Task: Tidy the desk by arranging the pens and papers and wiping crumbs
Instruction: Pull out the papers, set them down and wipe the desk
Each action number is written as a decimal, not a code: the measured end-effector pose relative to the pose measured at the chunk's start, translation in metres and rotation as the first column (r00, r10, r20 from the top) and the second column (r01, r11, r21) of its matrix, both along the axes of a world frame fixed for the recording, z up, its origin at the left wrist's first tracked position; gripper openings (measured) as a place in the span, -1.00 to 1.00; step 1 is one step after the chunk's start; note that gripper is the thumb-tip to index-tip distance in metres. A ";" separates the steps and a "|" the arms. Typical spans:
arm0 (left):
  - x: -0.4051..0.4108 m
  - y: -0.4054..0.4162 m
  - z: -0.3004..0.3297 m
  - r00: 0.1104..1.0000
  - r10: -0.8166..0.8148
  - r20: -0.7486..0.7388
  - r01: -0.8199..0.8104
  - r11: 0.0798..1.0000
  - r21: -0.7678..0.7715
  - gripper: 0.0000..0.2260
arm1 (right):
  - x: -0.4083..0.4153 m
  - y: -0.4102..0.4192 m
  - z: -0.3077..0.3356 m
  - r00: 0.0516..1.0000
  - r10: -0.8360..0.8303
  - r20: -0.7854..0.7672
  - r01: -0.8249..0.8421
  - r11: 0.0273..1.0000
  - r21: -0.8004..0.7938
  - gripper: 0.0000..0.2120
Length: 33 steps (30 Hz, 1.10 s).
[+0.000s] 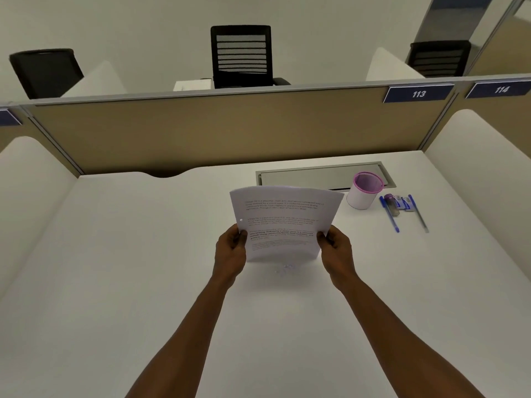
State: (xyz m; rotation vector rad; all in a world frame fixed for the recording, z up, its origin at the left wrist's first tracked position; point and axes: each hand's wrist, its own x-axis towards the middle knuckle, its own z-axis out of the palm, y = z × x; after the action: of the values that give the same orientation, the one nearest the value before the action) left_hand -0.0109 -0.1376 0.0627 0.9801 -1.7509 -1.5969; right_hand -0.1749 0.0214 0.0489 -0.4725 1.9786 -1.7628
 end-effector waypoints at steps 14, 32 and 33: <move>-0.002 -0.005 -0.003 1.000 0.012 0.025 -0.012 1.000 -0.015 -0.74 | -0.003 -0.003 -0.001 0.999 -0.006 -0.036 0.007 0.999 0.033 -0.78; 0.001 -0.011 0.006 1.000 0.000 -0.020 -0.001 0.999 -0.039 -0.73 | -0.004 -0.004 0.016 0.995 0.005 -0.095 -0.001 0.999 0.046 -0.79; 0.001 -0.011 0.008 0.999 -0.002 -0.032 0.001 0.999 -0.040 -0.73 | -0.004 -0.004 0.018 0.994 0.006 -0.106 -0.002 0.999 0.043 -0.80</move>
State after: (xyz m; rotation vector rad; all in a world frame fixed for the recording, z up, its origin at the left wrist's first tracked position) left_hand -0.0101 -0.1487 0.0706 0.9291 -1.7557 -1.5641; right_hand -0.1787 0.0173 0.0672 -0.5662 2.0819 -1.7215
